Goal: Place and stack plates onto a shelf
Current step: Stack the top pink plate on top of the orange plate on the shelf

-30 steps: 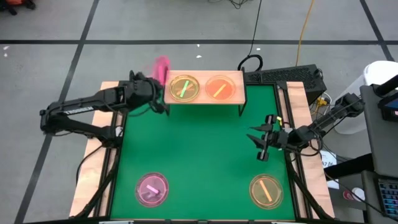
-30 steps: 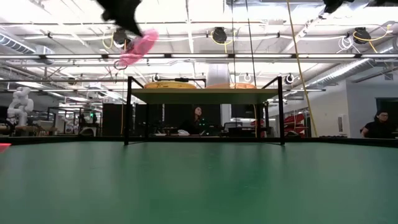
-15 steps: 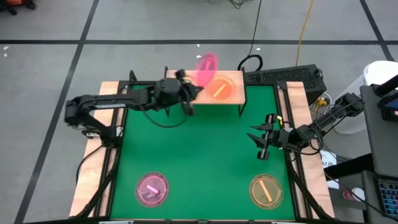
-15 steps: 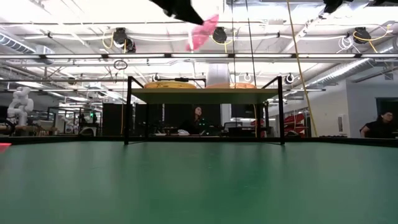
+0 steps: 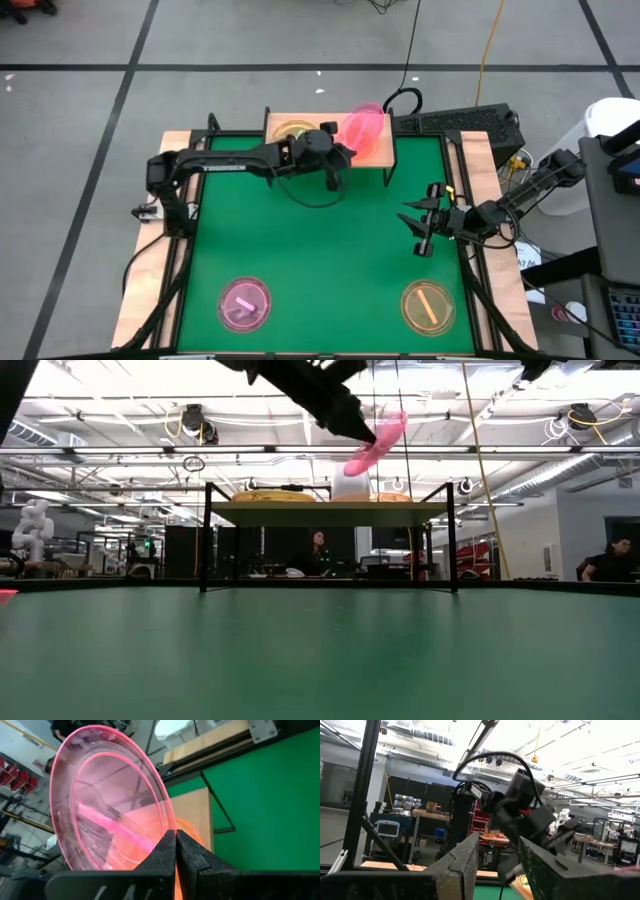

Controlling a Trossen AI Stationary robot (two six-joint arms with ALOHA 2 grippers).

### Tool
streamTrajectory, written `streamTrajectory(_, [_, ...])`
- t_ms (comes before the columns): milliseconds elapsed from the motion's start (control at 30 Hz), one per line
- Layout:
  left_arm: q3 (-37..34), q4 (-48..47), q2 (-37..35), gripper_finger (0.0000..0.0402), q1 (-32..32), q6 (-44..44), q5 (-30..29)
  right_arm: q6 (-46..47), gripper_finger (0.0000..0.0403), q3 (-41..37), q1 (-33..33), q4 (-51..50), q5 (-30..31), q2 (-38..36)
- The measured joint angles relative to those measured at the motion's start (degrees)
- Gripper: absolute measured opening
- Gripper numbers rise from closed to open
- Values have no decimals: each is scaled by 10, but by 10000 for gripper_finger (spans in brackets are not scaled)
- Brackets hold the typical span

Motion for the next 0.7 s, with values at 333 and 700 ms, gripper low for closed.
streamTrajectory(333, [0, -11, 20, 1, 21, -1, 26, -2, 123, 0, 0, 0, 1, 0])
streamTrajectory(700, [0, -71, 21, 26, 20, -20, 28, -2, 123, 0, 0, 0, 1, 0])
